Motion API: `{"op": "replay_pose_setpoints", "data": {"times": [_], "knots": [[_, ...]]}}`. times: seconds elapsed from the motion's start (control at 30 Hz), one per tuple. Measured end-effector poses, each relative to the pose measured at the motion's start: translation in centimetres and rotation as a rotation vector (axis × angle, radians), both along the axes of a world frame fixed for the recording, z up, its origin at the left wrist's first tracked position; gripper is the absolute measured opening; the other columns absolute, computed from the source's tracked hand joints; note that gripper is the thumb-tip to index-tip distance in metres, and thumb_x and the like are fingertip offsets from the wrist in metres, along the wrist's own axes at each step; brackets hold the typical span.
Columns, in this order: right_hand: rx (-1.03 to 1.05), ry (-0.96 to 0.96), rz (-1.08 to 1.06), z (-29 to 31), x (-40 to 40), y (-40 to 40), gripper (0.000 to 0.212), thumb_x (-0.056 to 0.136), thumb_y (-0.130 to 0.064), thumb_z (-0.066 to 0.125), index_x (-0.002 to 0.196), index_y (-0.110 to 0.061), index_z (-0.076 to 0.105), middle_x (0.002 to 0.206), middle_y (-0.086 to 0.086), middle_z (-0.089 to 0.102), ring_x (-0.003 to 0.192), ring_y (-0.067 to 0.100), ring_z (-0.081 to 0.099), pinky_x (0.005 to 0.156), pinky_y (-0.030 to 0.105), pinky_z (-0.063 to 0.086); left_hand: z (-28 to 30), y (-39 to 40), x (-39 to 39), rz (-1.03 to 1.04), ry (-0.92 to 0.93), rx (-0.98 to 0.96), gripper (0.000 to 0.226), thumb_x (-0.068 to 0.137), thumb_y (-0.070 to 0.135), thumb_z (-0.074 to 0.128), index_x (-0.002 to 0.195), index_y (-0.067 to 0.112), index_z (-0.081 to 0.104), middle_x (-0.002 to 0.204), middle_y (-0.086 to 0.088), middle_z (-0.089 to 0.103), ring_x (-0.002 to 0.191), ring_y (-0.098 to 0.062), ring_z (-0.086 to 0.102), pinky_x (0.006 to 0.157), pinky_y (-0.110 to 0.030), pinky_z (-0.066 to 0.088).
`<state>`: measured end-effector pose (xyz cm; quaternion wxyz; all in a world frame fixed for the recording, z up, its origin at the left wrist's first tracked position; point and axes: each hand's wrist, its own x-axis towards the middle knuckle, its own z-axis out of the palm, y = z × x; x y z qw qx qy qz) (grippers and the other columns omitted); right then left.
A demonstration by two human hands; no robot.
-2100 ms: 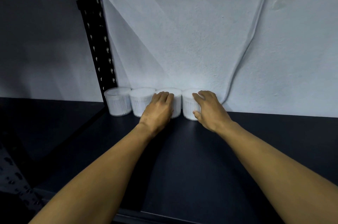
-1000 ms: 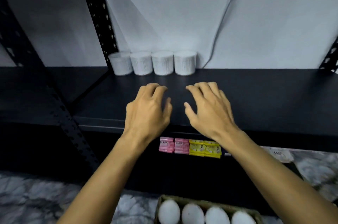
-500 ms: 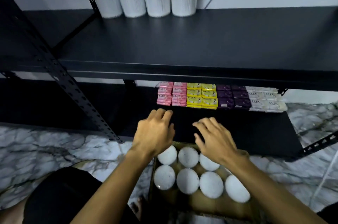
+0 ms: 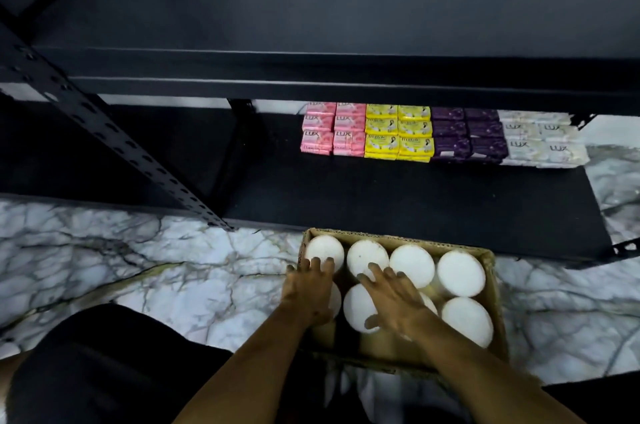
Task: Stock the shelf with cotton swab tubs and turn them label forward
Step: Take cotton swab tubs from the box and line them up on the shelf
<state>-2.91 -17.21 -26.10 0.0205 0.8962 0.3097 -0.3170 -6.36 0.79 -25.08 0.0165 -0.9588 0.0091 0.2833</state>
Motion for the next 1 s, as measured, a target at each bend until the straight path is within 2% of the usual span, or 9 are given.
{"op": "replay_pose_setpoints", "data": {"times": [0.17, 0.27, 0.37, 0.47, 0.6, 0.73, 0.83, 0.9, 1.0], "knots": [[-0.095, -0.064, 0.073, -1.7, -0.5, 1.1, 0.100, 0.079, -0.049, 0.066, 0.152, -0.024, 0.003, 0.157, 0.017, 0.002, 0.137, 0.042, 0.022, 0.111, 0.055, 0.018, -2.7, -0.8, -0.4, -0.039, 0.059, 0.108, 0.097, 0.073, 0.046, 0.072, 0.146, 0.018, 0.015, 0.141, -0.017, 0.033, 0.128, -0.039, 0.038, 0.108, -0.066, 0.017], [-0.094, -0.028, 0.080, -1.8, -1.0, 1.7, 0.106, 0.049, -0.056, 0.082, 0.142, -0.024, 0.040, 0.144, 0.025, 0.036, 0.119, 0.053, 0.045, 0.098, 0.064, 0.037, -3.6, -1.3, -0.7, -0.027, 0.044, 0.134, 0.085, 0.076, 0.042, 0.069, 0.145, 0.022, 0.022, 0.137, -0.017, 0.037, 0.121, -0.041, 0.045, 0.107, -0.070, 0.014], [-0.026, -0.037, -0.027, -4.1, -1.4, 1.4, 0.109, 0.006, -0.057, 0.084, 0.108, -0.022, 0.071, 0.110, 0.023, 0.064, 0.080, 0.049, 0.064, 0.068, 0.060, 0.054, -3.9, -1.6, -1.1, 0.005, 0.000, 0.131, 0.058, 0.075, 0.042, 0.069, 0.128, 0.027, 0.054, 0.126, -0.018, 0.054, 0.098, -0.039, 0.063, 0.100, -0.074, 0.026], [-0.005, -0.044, -0.049, -5.3, -1.9, 1.4, 0.103, 0.014, -0.052, 0.087, 0.110, -0.019, 0.069, 0.117, 0.023, 0.056, 0.080, 0.046, 0.064, 0.068, 0.055, 0.056, -6.0, -1.3, -1.9, -0.003, -0.029, 0.085, 0.058, 0.050, 0.041, 0.085, 0.104, 0.024, 0.072, 0.107, -0.020, 0.067, 0.069, -0.039, 0.066, 0.082, -0.073, 0.043], [0.035, -0.051, -0.037, -6.6, -2.7, 1.2, 0.096, 0.035, -0.047, 0.087, 0.122, -0.018, 0.058, 0.133, 0.022, 0.040, 0.100, 0.043, 0.063, 0.081, 0.052, 0.055, -7.0, -1.1, -1.9, 0.010, -0.074, 0.040, 0.059, 0.044, 0.041, 0.087, 0.098, 0.023, 0.071, 0.109, -0.017, 0.067, 0.070, -0.039, 0.065, 0.074, -0.068, 0.049], [0.131, -0.064, -0.058, -5.3, -2.6, 1.0, 0.105, 0.038, -0.052, 0.086, 0.130, -0.020, 0.047, 0.139, 0.021, 0.038, 0.110, 0.040, 0.060, 0.086, 0.048, 0.052, -5.7, -1.2, -1.2, 0.019, -0.016, 0.028, 0.072, 0.065, 0.042, 0.078, 0.129, 0.023, 0.052, 0.142, -0.020, 0.040, 0.109, -0.043, 0.055, 0.093, -0.065, 0.040], [0.186, -0.007, -0.069, -2.1, -1.7, 1.1, 0.092, 0.070, -0.043, 0.076, 0.146, -0.025, 0.027, 0.155, 0.015, 0.014, 0.139, 0.040, 0.026, 0.111, 0.047, 0.028, -5.2, -0.7, -0.9, 0.053, 0.036, -0.045, 0.093, 0.068, 0.041, 0.077, 0.142, 0.028, 0.022, 0.150, -0.015, 0.010, 0.128, -0.044, 0.031, 0.097, -0.055, 0.039], [0.159, 0.047, -0.067, -0.6, -1.0, 0.8, 0.090, 0.076, -0.038, 0.071, 0.148, -0.028, 0.018, 0.155, 0.011, 0.010, 0.140, 0.034, 0.017, 0.113, 0.044, 0.020, -4.3, -0.3, -0.7, 0.094, 0.051, -0.110, 0.092, 0.073, 0.043, 0.072, 0.146, 0.033, 0.017, 0.151, -0.014, 0.008, 0.134, -0.042, 0.022, 0.098, -0.052, 0.043], [0.148, 0.037, -0.042, 0.7, -0.3, 0.7, 0.094, 0.071, -0.038, 0.075, 0.147, -0.030, 0.019, 0.150, 0.007, 0.018, 0.133, 0.030, 0.025, 0.109, 0.042, 0.027, -2.7, 0.2, -0.3, 0.065, 0.070, -0.119, 0.090, 0.079, 0.048, 0.066, 0.150, 0.034, 0.013, 0.149, -0.017, 0.016, 0.136, -0.043, 0.020, 0.101, -0.049, 0.042]]}}
